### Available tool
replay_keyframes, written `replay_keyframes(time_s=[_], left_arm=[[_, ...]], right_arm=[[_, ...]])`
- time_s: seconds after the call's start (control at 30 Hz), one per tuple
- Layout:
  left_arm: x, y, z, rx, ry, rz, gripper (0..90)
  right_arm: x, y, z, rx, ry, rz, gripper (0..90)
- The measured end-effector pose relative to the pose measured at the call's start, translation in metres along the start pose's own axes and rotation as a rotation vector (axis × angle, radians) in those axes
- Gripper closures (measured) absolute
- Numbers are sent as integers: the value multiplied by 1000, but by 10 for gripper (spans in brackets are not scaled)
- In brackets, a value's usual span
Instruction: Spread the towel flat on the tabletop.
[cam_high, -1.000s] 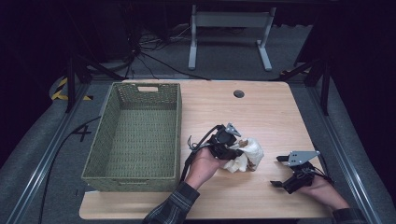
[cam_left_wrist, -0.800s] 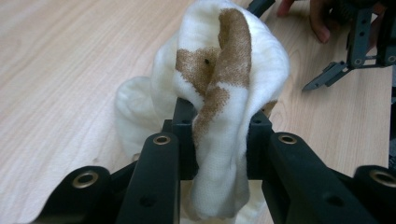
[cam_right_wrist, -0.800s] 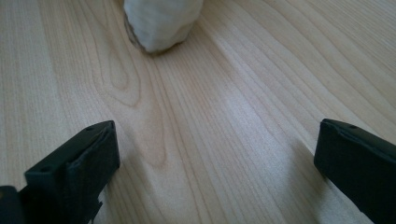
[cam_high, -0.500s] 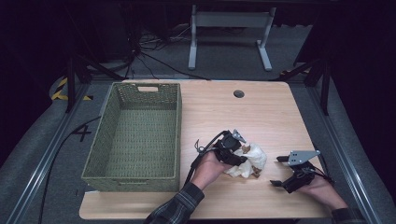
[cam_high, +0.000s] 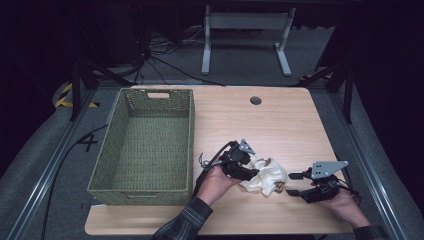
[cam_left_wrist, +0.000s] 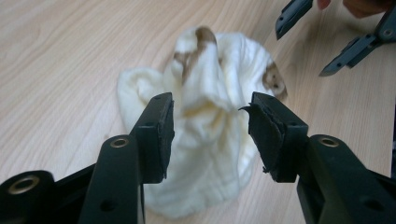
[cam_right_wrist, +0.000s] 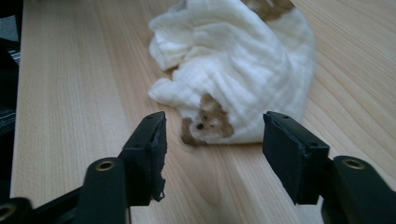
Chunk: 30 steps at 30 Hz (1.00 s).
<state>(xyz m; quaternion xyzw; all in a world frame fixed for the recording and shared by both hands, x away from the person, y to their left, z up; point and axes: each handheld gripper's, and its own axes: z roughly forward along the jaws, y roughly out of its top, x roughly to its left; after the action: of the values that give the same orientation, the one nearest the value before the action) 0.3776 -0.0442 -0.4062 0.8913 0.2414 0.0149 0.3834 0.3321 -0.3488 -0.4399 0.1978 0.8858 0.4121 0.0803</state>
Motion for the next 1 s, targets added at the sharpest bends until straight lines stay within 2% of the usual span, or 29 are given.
replay_keyframes(time_s=[0.13,0.3,0.43,0.53,0.6,0.67,0.77,0.9,1.0], left_arm=[[-4,-15,0,1,9,-26,506],[-8,-32,6,34,25,-23,491],[-9,-37,10,50,22,-27,491],[-10,-39,15,71,29,-10,487],[-9,-39,16,75,27,-12,487],[-8,-39,18,73,31,-9,490],[-6,-40,21,79,29,-15,504],[-2,-42,25,92,30,-14,509],[-3,-42,26,93,36,-12,511]], right_arm=[[7,8,6,-11,37,-15,515],[15,18,20,17,73,-35,544],[18,21,28,19,89,-35,564],[20,25,34,23,102,-44,583],[23,28,40,32,107,-58,585],[24,27,45,34,118,-50,588],[22,26,52,65,110,-57,603],[22,25,57,72,100,-64,636],[23,23,60,79,72,-75,724]])
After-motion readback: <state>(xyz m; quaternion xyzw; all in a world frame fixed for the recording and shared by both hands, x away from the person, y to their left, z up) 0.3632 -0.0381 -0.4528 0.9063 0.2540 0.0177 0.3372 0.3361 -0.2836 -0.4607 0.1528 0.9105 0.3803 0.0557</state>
